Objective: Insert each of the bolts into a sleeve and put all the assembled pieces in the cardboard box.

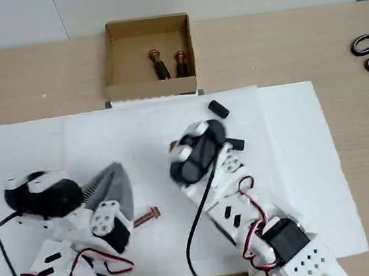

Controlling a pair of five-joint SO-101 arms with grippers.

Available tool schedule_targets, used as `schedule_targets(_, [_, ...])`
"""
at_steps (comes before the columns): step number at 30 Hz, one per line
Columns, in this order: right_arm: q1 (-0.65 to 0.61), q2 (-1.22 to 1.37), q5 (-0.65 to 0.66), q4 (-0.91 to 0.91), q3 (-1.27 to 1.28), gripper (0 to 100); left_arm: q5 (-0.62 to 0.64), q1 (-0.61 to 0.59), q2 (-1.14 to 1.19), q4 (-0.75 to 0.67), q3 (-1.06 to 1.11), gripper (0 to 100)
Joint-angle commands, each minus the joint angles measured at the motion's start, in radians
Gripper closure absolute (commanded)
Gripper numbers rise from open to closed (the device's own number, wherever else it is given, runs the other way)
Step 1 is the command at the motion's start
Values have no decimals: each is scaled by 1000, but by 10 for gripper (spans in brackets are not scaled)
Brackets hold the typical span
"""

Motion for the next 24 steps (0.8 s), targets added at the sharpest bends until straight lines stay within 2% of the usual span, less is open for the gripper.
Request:
schedule_targets(1, [71,30,-58,35,-57,996,-89,-124,5,-5,71,994])
schedule_targets(6, [140,226,-196,45,-213,997,-149,-236,2,-92,239,994])
schedule_targets(11, [156,550,-279,107,-562,997,-164,-241,2,-172,371,994])
schedule_targets(24, [183,1363,-242,328,-1613,997,-187,-249,0,-282,588,994])
